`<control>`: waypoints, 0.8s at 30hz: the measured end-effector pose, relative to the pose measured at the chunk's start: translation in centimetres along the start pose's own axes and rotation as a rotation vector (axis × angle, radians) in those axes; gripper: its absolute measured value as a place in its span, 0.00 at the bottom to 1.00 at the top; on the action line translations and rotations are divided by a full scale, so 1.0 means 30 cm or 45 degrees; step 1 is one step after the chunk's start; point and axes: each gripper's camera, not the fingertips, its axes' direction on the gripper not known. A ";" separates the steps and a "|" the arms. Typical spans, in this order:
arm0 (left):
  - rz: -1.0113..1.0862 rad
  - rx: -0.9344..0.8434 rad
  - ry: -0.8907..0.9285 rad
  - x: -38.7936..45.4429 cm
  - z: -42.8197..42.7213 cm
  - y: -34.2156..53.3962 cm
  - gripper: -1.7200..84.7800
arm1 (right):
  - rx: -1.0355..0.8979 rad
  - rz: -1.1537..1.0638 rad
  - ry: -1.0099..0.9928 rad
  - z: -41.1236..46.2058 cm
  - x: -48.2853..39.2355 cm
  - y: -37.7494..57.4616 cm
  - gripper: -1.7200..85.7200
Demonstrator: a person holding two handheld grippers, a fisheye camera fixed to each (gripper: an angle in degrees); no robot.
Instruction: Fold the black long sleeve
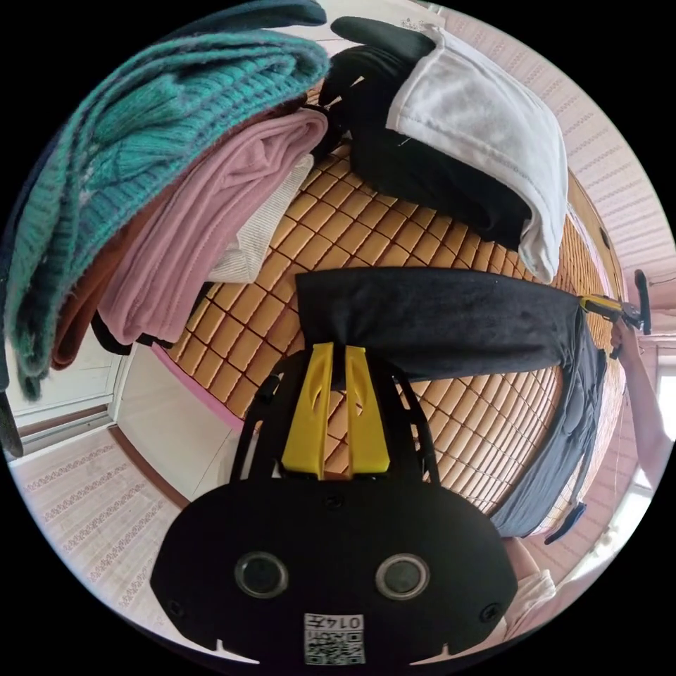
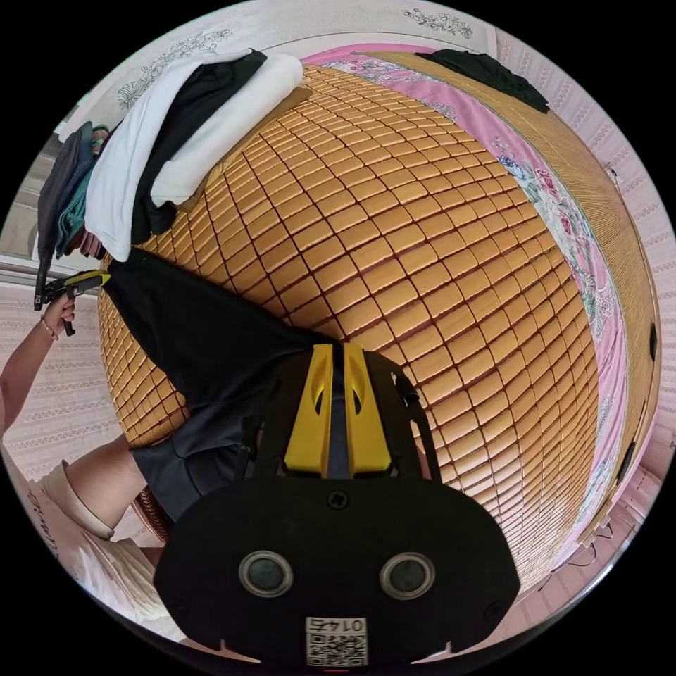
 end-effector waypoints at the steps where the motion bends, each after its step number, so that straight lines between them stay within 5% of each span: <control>1: 0.007 0.004 0.007 0.011 -0.009 0.003 0.07 | -0.001 0.023 -0.032 -0.008 0.023 0.011 0.06; 11: 0.076 -0.008 0.047 0.106 -0.084 0.081 0.07 | 0.113 0.034 0.027 -0.117 0.086 0.184 0.08; 16: 0.444 0.024 0.223 0.480 -0.145 0.098 0.07 | 0.219 0.158 0.123 -0.209 0.148 0.451 0.10; 24: 0.959 0.168 0.445 1.199 -0.070 -0.123 0.07 | 0.062 0.551 0.231 -0.208 0.405 0.922 0.12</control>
